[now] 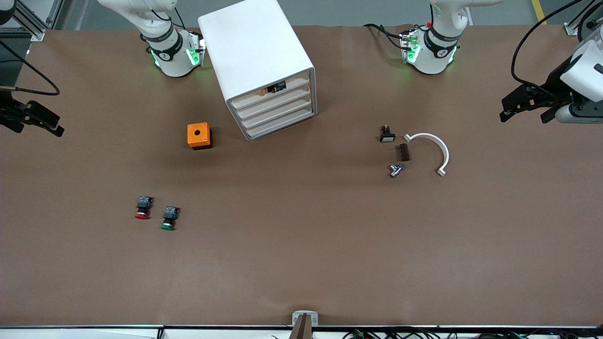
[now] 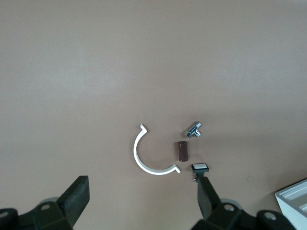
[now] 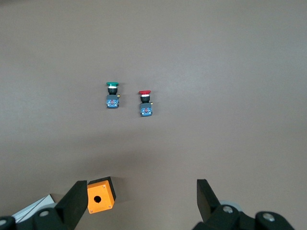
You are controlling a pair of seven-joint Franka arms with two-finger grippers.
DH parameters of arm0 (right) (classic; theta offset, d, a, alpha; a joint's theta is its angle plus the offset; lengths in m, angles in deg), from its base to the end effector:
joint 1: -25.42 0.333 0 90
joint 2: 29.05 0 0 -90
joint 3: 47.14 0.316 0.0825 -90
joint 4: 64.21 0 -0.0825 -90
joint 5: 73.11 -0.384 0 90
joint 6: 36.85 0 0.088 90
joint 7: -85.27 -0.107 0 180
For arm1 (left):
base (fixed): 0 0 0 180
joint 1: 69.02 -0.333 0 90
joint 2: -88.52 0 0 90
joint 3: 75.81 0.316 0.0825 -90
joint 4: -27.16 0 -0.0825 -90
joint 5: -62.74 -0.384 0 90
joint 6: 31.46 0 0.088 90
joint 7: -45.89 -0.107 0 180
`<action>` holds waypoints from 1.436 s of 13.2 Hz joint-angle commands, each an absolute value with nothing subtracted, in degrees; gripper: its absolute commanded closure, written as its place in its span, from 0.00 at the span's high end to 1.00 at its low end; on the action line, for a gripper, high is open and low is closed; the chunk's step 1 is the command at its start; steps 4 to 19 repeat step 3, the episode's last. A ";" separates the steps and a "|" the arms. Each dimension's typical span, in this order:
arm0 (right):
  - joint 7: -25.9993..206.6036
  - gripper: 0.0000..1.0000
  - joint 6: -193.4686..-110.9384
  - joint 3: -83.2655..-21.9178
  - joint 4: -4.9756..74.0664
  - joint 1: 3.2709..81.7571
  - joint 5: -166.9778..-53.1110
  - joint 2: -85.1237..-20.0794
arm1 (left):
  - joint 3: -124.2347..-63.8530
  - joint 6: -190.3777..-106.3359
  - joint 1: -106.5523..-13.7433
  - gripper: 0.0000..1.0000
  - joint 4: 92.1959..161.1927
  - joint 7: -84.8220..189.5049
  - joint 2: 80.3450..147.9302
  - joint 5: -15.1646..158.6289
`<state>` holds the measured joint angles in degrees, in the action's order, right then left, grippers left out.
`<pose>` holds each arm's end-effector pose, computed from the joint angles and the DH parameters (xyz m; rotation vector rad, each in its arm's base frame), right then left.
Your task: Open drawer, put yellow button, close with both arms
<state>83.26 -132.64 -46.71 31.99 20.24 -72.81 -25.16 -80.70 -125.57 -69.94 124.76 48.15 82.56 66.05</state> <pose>0.5403 -0.0453 0.6194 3.1276 -0.1841 0.0949 0.5263 -0.0447 0.6241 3.0896 -0.0412 0.0619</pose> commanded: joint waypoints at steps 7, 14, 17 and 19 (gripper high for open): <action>81.93 1.00 -132.12 -46.53 31.50 20.49 -71.44 -25.18 | -81.08 -124.18 -70.43 0.99 122.78 48.61 83.59 65.03; 81.93 1.00 -132.12 -46.53 31.50 20.49 -71.44 -25.18 | -81.08 -124.18 -70.43 0.99 122.78 48.61 83.59 65.03; 81.93 1.00 -132.12 -46.53 31.50 20.49 -71.44 -25.18 | -81.08 -124.18 -70.43 0.99 122.78 48.61 83.59 65.03; 81.93 1.00 -132.12 -46.53 31.50 20.49 -71.44 -25.18 | -81.08 -124.18 -70.43 0.99 122.78 48.61 83.59 65.03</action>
